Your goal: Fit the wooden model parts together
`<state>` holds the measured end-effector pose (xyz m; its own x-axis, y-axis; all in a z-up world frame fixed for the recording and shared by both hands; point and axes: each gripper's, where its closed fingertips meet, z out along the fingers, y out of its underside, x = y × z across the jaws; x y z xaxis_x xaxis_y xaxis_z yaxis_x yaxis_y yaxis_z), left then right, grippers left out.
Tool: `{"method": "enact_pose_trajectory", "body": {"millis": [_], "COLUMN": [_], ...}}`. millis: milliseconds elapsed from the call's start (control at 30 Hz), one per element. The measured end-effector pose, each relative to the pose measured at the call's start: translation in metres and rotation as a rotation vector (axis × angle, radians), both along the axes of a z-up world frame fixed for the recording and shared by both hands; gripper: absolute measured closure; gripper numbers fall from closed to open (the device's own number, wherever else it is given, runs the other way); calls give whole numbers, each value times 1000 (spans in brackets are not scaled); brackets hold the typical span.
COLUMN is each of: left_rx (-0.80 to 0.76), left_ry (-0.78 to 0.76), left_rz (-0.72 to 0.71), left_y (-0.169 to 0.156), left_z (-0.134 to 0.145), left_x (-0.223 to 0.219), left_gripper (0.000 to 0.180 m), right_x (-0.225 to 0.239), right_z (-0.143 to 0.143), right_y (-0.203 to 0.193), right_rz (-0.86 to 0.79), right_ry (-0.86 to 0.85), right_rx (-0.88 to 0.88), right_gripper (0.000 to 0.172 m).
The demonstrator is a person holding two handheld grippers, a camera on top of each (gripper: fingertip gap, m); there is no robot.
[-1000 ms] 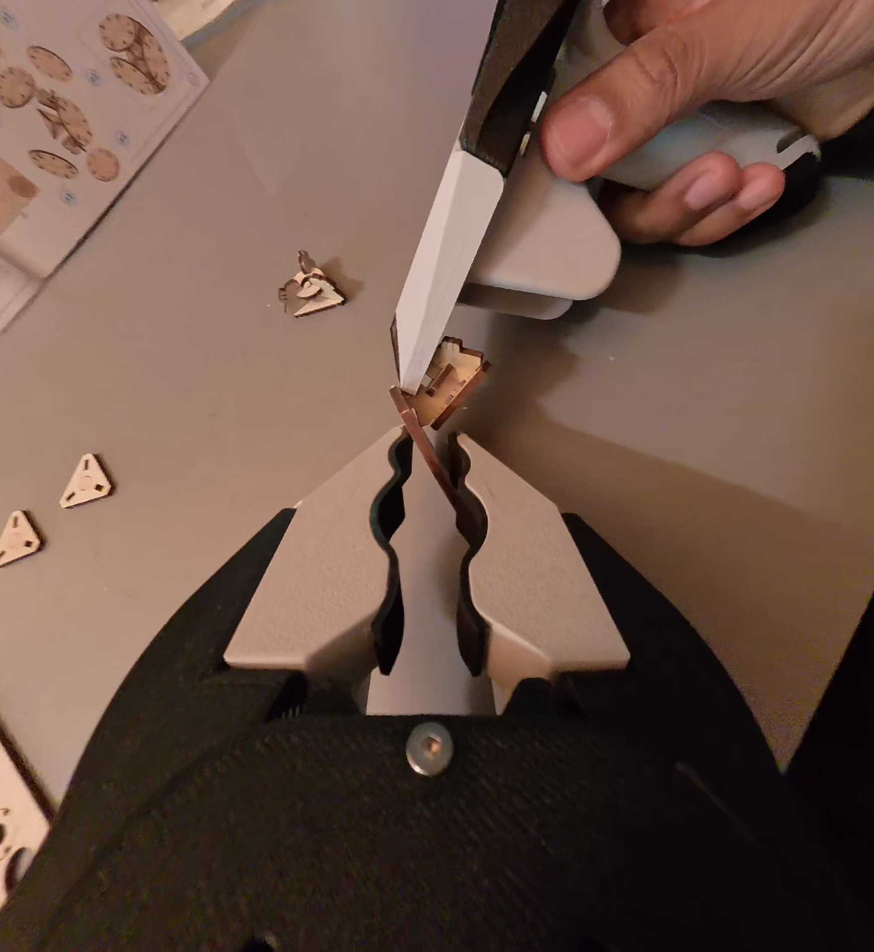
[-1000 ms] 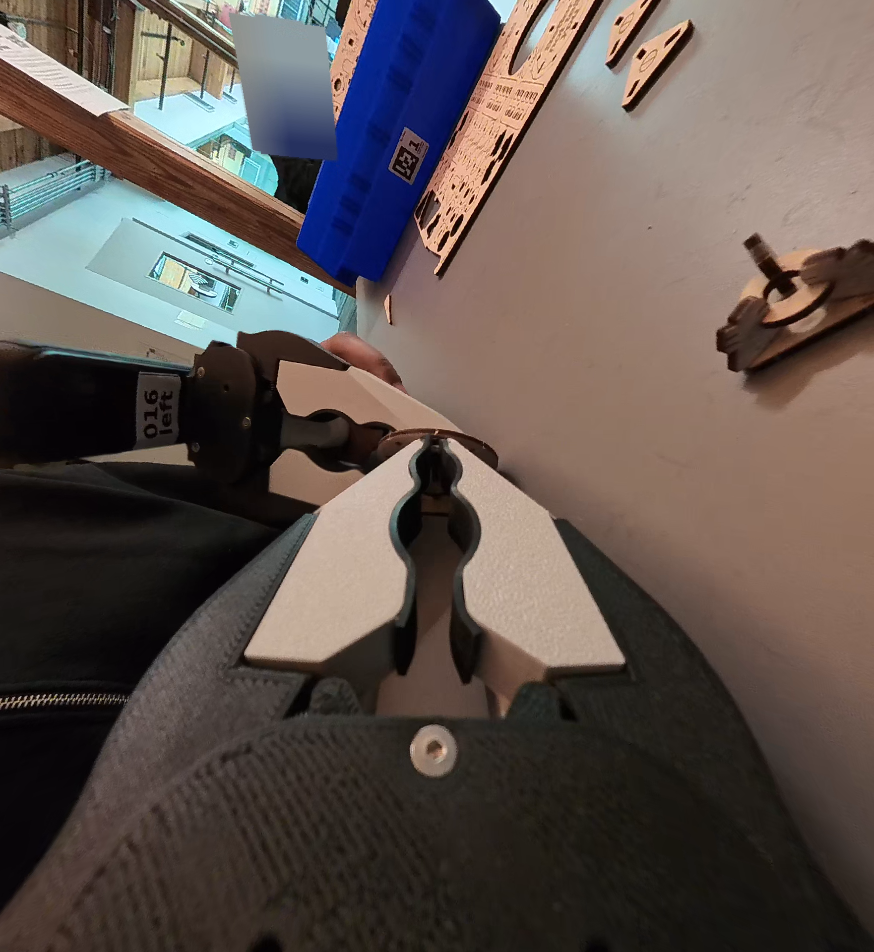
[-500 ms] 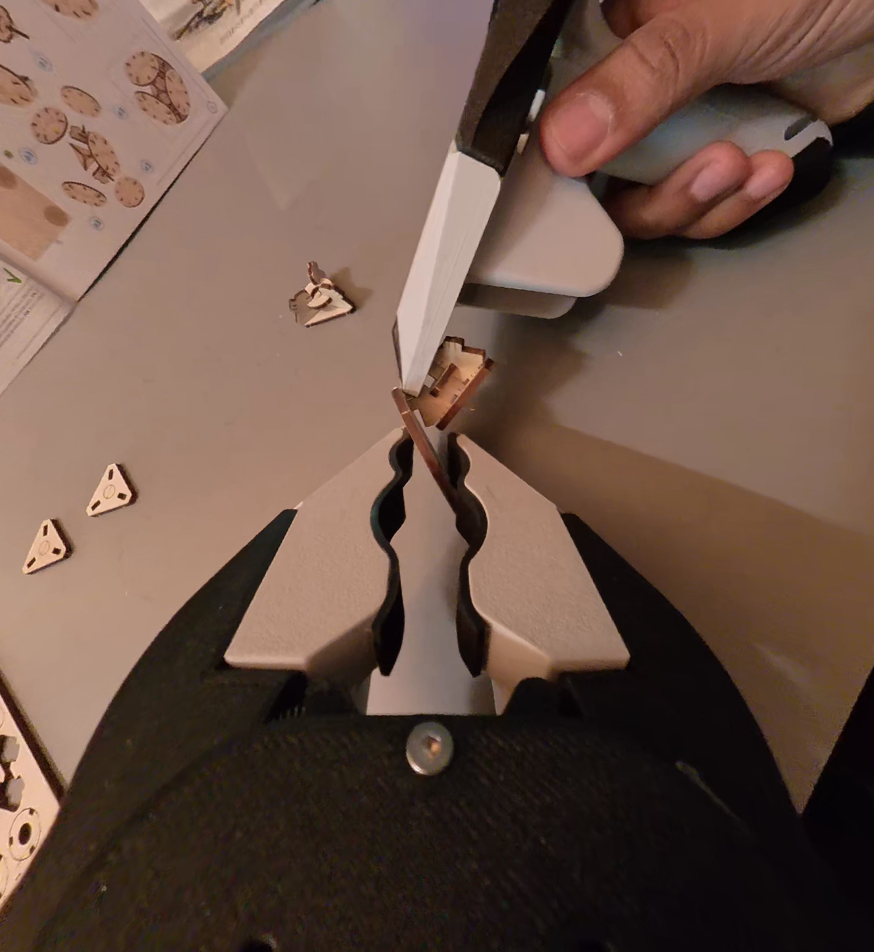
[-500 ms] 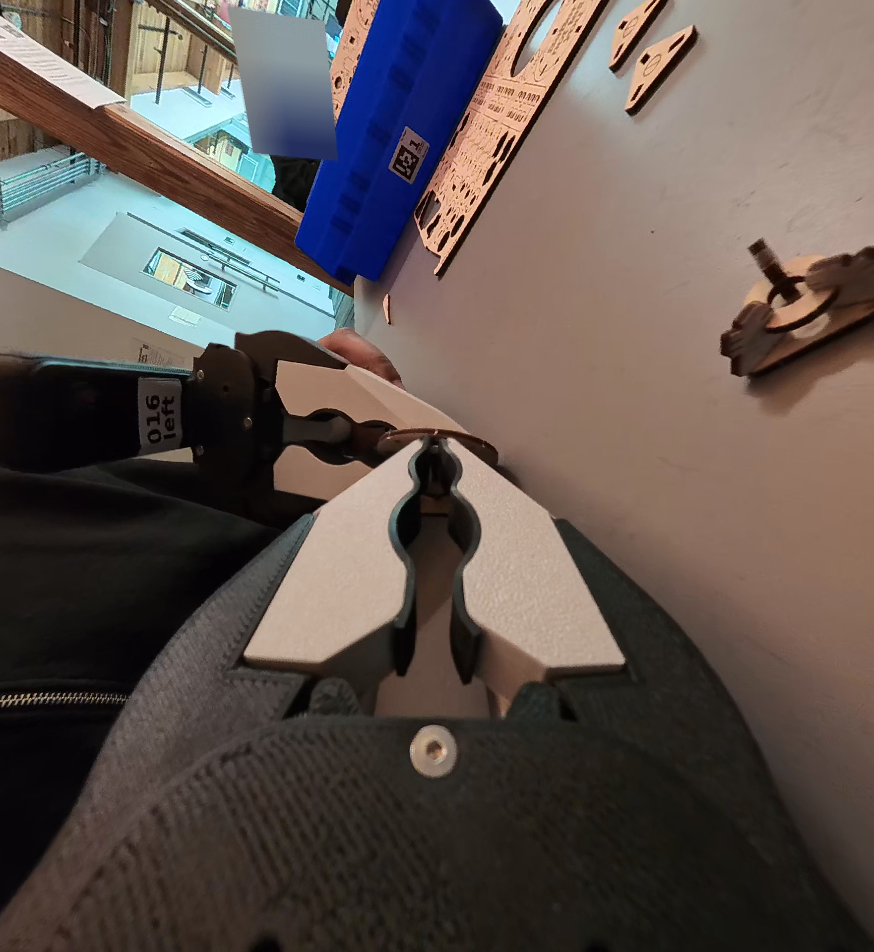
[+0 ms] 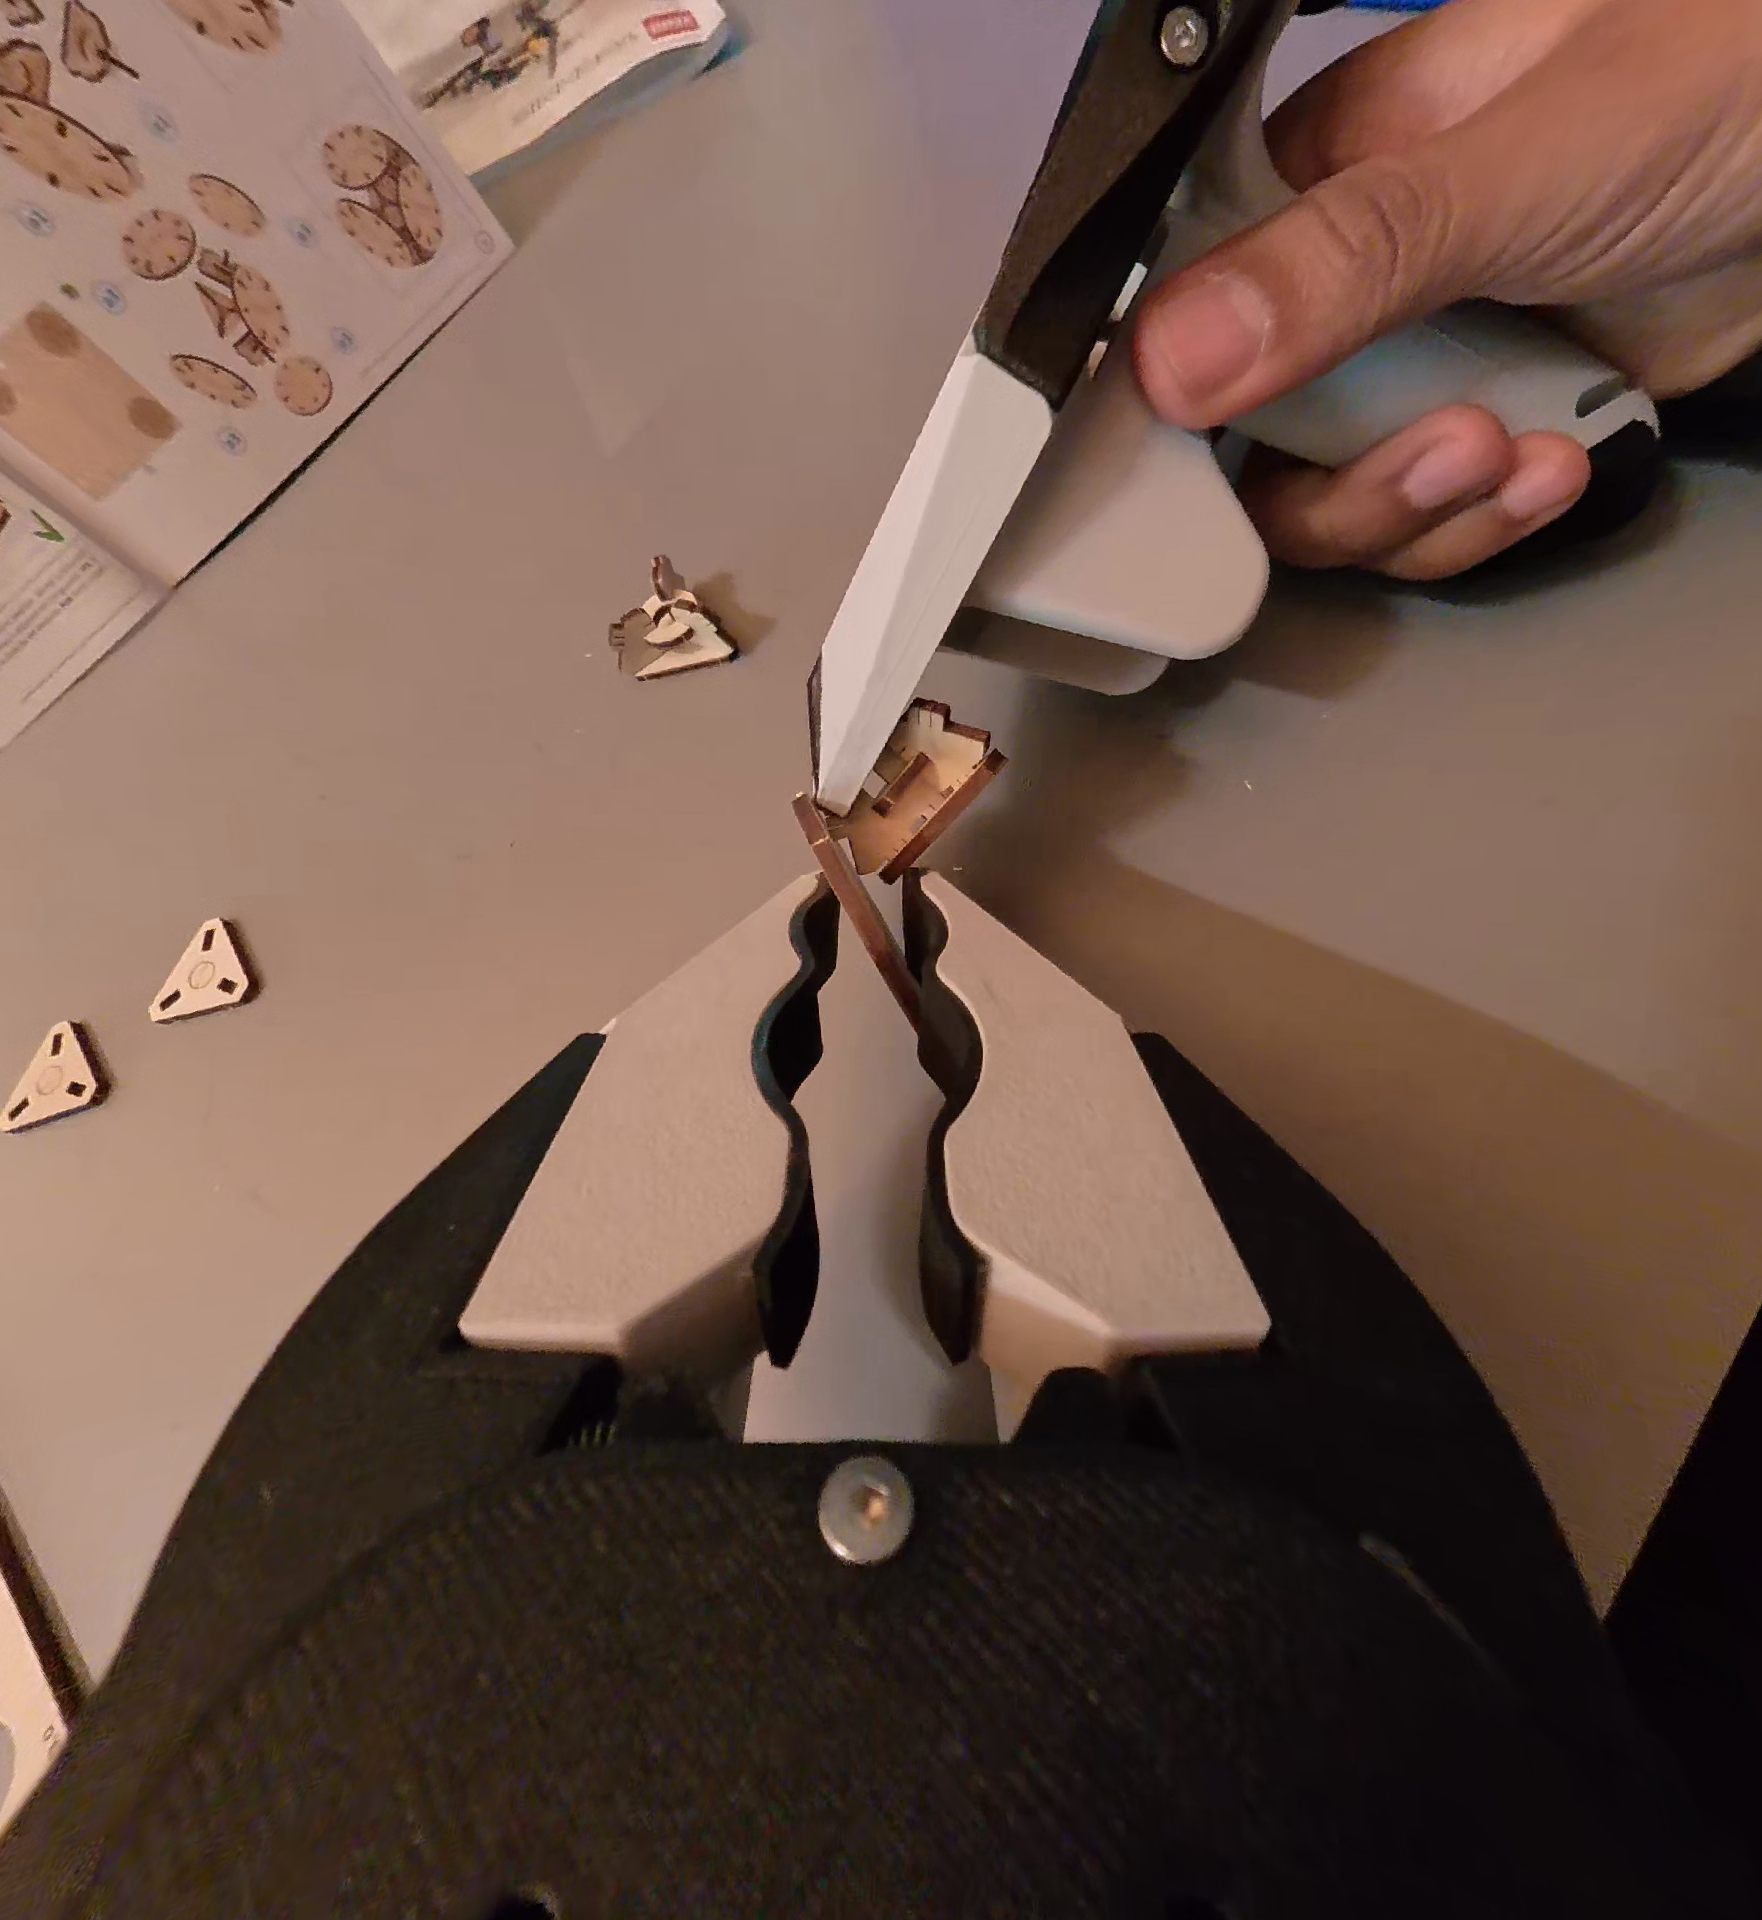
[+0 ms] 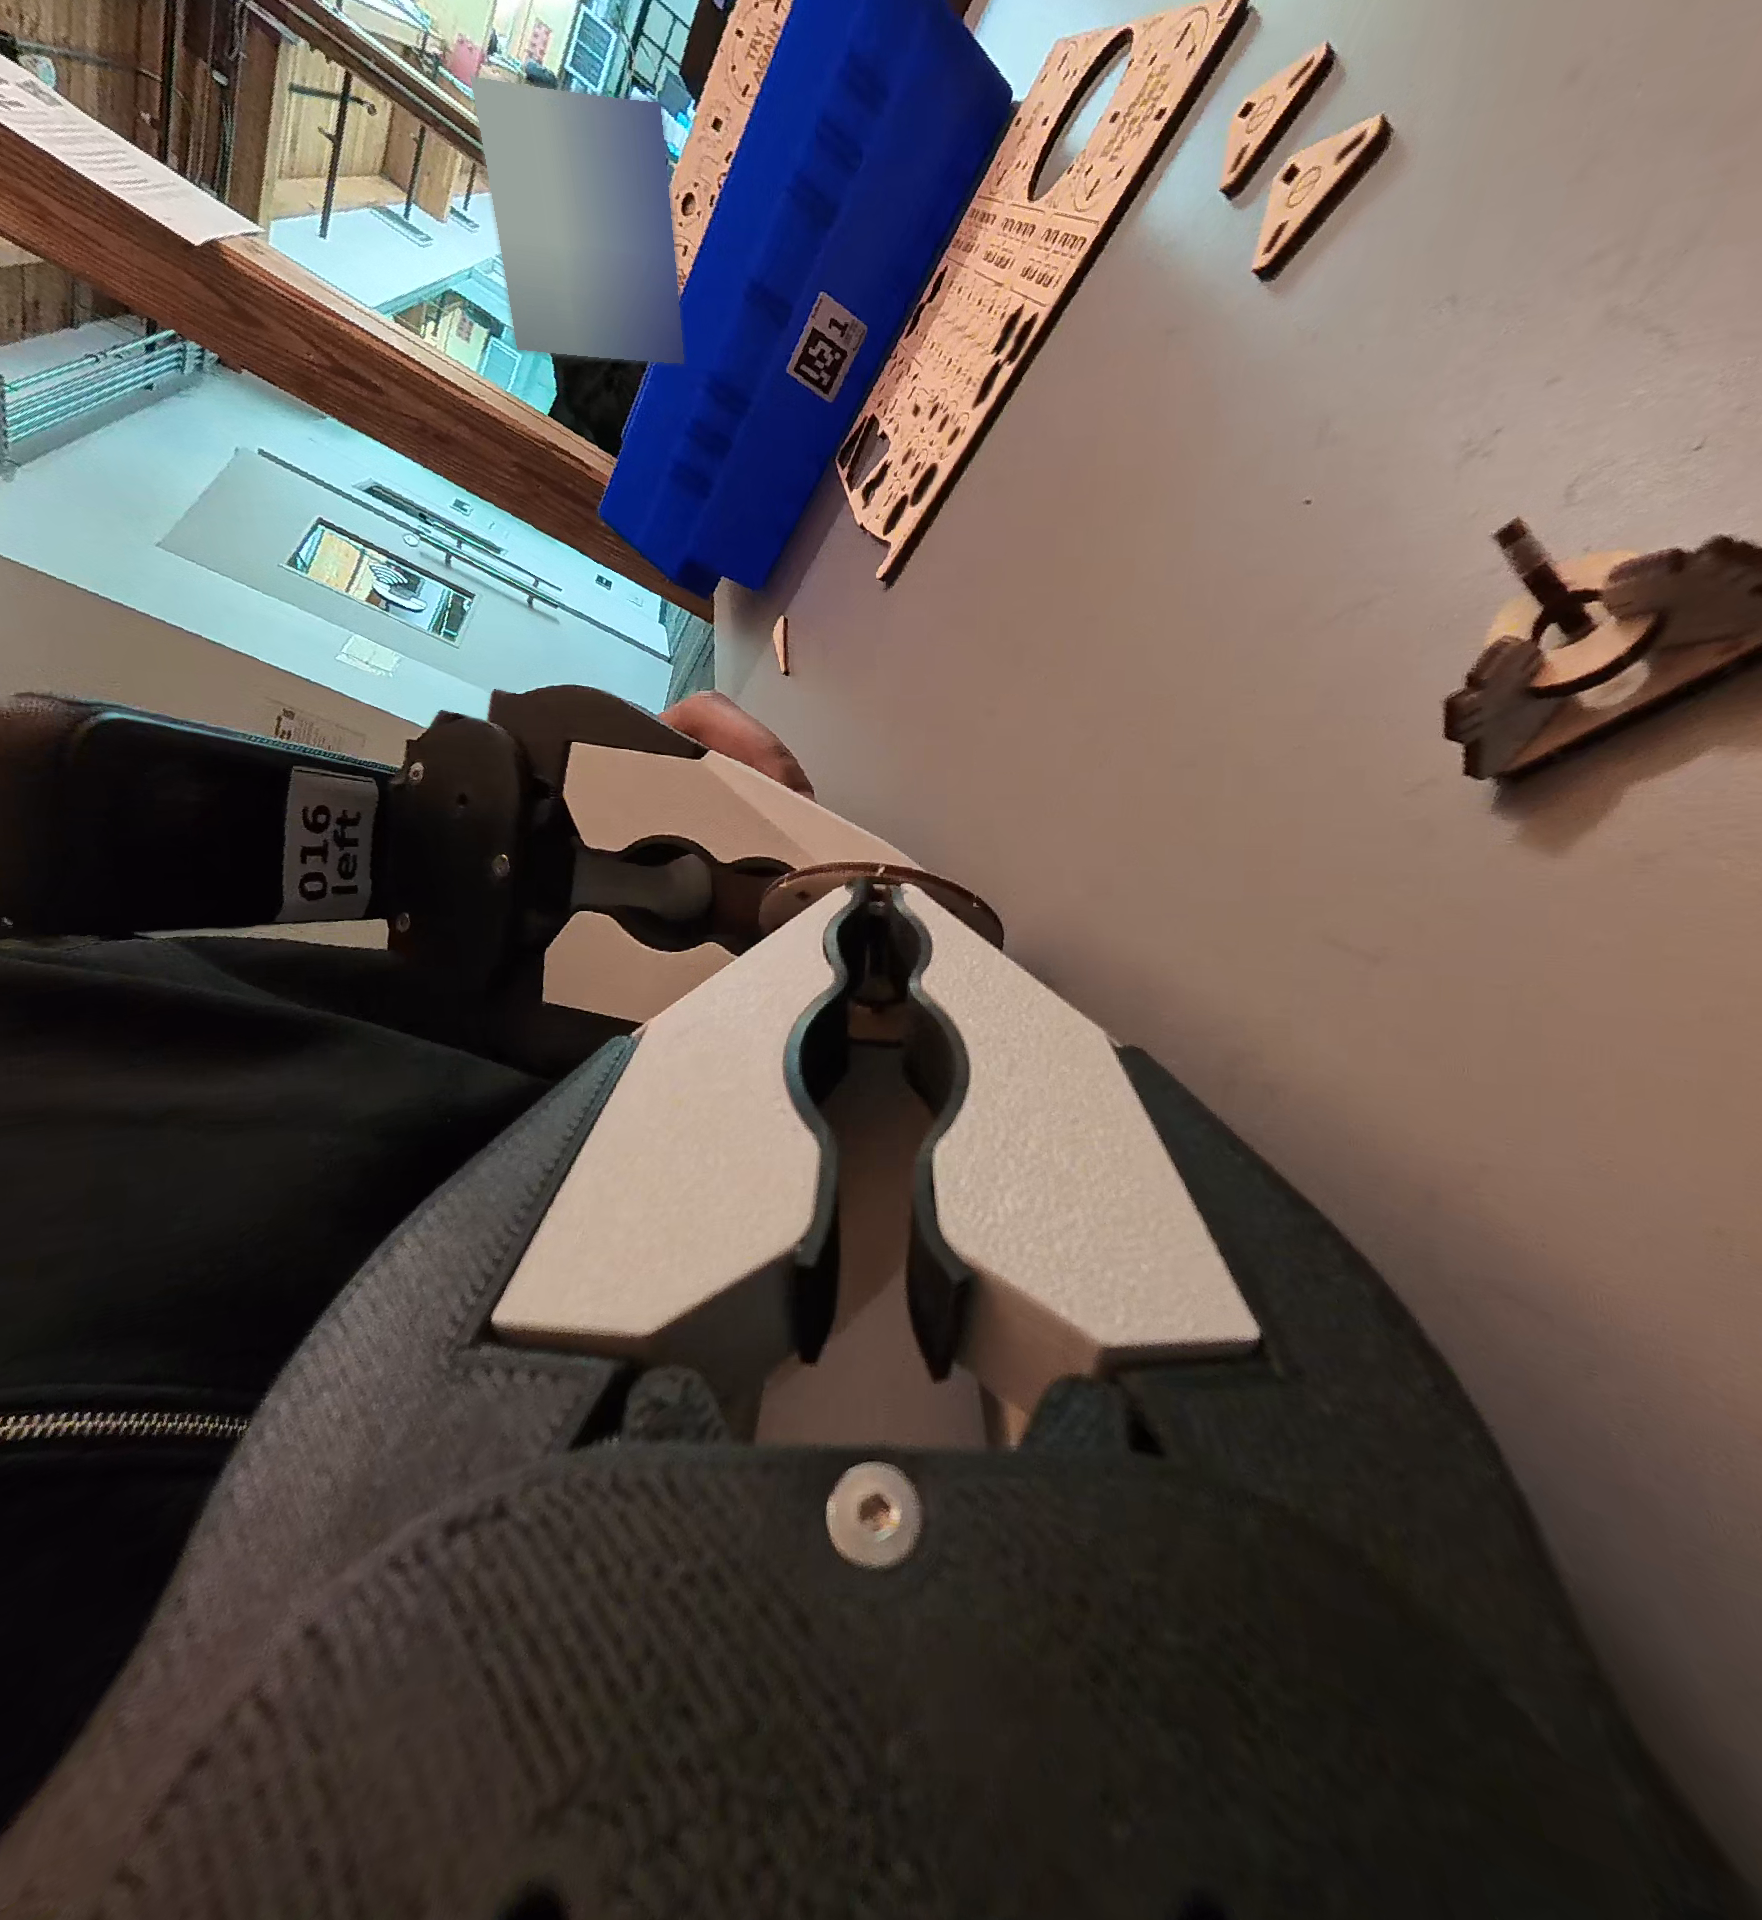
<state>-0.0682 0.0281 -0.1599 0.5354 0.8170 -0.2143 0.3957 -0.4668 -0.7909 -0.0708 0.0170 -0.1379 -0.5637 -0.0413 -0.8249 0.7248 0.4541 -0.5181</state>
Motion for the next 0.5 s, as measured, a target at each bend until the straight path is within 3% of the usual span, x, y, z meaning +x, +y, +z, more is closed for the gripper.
{"method": "enact_pose_trajectory", "body": {"millis": [500], "left_rx": [101], "left_ry": [-58], "left_rz": [16], "left_y": [0], "left_z": [1], "left_x": [1], "left_gripper": [173], "right_x": [2], "right_z": [1], "right_y": [1], "right_rz": [14], "right_ry": [5], "right_rx": [-2], "right_gripper": [172]}}
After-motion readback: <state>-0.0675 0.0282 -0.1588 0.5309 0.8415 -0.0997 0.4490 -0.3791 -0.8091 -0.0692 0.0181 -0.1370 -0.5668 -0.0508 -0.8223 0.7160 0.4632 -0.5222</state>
